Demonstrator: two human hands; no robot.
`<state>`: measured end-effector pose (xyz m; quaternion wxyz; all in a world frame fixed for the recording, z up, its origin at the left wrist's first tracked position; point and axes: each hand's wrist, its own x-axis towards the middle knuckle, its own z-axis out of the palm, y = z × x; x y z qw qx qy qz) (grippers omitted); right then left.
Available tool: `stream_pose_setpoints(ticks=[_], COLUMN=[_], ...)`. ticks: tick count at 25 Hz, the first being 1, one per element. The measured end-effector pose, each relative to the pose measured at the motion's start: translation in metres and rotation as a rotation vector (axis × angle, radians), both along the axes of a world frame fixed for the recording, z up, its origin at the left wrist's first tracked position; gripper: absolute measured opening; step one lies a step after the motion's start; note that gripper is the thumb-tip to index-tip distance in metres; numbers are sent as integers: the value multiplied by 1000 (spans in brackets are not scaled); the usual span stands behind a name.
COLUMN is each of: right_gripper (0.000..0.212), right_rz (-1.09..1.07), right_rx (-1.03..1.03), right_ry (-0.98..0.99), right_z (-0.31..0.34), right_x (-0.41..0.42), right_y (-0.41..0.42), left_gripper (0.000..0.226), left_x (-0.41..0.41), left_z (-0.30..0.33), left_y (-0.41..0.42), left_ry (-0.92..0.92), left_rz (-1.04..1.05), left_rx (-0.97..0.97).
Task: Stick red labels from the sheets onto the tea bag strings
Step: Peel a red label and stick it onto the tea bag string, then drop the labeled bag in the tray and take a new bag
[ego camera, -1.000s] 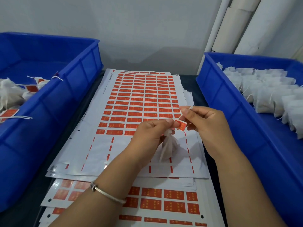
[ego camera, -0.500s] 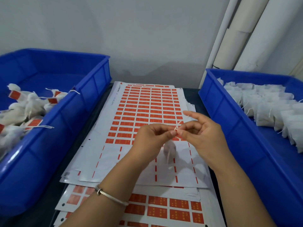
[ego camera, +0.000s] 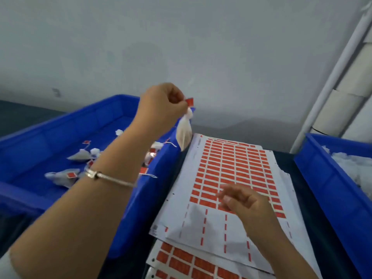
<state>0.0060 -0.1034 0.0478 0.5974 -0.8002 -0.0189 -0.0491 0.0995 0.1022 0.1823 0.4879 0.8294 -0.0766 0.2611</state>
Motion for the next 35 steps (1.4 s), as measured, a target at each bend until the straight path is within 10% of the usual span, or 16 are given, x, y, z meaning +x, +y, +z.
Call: stream_pose_setpoints(ticks=[9, 15, 22, 31, 35], right_gripper=[19, 12, 24, 38, 45], right_rz=[153, -107, -486, -693, -612], right_rx=[-103, -191, -201, -713, -511], right_ry=[139, -17, -17, 416, 418], right_z=[-17, 41, 118, 10, -21], right_x=[5, 15, 55, 80, 114], right_y=[40, 9, -178, -363, -360], left_gripper=[16, 21, 29, 52, 55], left_x=[46, -3, -56, -58, -44], left_z=[-42, -12, -121, -220, -229], left_y=[83, -16, -151, -199, -198], left_ry=[479, 164, 491, 356, 365], left_rz=[190, -13, -412, -354, -383], left_rx=[589, 572, 614, 840, 917])
